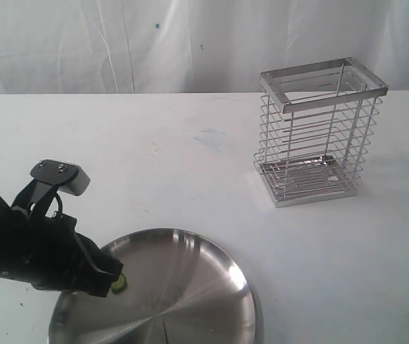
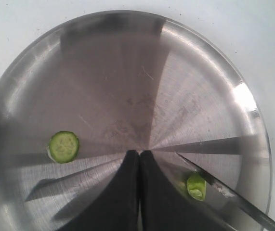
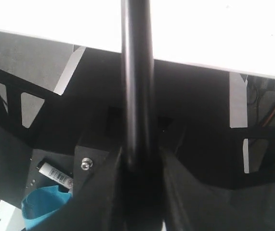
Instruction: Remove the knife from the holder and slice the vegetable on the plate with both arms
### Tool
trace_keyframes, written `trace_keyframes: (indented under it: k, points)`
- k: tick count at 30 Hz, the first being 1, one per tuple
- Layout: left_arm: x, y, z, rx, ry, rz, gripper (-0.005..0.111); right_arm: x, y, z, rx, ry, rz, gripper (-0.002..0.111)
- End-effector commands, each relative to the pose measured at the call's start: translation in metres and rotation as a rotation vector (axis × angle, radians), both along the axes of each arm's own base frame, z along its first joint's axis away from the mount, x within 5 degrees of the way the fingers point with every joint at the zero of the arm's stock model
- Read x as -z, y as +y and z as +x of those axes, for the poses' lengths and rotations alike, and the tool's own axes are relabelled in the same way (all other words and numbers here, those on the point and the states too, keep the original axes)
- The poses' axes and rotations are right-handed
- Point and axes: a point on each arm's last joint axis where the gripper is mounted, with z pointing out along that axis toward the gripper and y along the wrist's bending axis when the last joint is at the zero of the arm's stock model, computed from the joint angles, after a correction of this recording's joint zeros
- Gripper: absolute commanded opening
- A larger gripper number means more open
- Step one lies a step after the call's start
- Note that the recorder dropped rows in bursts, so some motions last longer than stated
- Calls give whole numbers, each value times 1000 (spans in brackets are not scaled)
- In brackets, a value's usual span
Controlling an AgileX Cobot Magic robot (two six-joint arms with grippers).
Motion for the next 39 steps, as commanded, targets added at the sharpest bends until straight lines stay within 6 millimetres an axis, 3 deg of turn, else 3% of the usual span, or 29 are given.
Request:
trace_keyframes:
  k: [1,29,39]
  points:
    - [-2,-1,-2,4,11,-20,0,0,2,1,-8,-11,26,0]
    - [-2,-2,-3,9,20,-28,0,13,6,-2,-17,14,-12,0]
    - [-5,-13,-27,242,172,-116,0,13,7,-1,-19,11,-13,0]
